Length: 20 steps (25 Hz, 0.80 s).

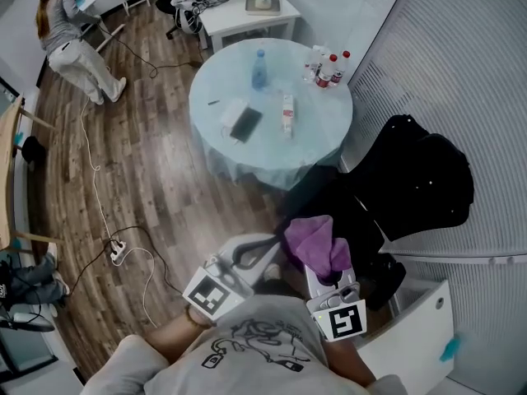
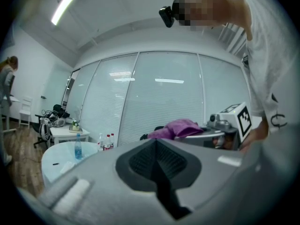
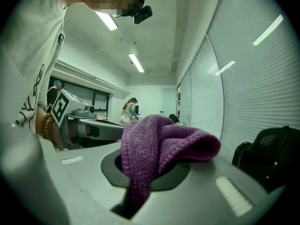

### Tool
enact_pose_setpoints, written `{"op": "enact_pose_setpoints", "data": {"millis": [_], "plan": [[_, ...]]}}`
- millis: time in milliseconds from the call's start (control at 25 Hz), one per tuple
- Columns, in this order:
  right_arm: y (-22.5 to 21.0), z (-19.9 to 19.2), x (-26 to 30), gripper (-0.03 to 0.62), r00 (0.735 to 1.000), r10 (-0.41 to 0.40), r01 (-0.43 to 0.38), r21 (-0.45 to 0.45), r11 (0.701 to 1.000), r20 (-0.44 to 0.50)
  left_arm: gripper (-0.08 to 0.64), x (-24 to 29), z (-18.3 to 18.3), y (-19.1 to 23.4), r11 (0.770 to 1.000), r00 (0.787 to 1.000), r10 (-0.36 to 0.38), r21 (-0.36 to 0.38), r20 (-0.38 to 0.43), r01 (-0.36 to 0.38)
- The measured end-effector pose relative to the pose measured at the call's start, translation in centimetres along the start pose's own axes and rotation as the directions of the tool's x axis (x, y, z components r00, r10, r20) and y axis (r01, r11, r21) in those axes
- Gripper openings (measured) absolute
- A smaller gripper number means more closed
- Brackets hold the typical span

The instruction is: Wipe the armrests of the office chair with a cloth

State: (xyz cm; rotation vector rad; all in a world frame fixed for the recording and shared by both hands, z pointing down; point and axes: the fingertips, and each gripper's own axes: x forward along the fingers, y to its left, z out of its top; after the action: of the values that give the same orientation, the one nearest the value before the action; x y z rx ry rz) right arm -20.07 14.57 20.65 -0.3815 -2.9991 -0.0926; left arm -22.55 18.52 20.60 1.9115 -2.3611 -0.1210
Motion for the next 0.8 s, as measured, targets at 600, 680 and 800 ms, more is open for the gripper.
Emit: {"op": "enact_pose_setpoints", "data": {"millis": [600,680,800], "plan": [[-2.6,-5.2,0.1,0.029,0.994,0.051,-0.048,0.038,0.998,-0.092,0.002,3.2,-4.6,0.5,0.997,0.997,0.037,-0.067,-0.063,-0.041],[-3.1,-6.7,0.2,0.029,0.993,0.054,-0.048,0.056,0.997,-0.108,0.002,3.8,-5.8,0.8,0.996,0.997,0.039,-0.072,-0.072,-0.044],[-3.7,-8.6,0.5,0.029,0.991,0.062,-0.053,0.075,0.996,-0.121,0.002,4.6,-7.7,1.4,0.996,0.995,0.038,-0.076,-0.09,-0.044]]}}
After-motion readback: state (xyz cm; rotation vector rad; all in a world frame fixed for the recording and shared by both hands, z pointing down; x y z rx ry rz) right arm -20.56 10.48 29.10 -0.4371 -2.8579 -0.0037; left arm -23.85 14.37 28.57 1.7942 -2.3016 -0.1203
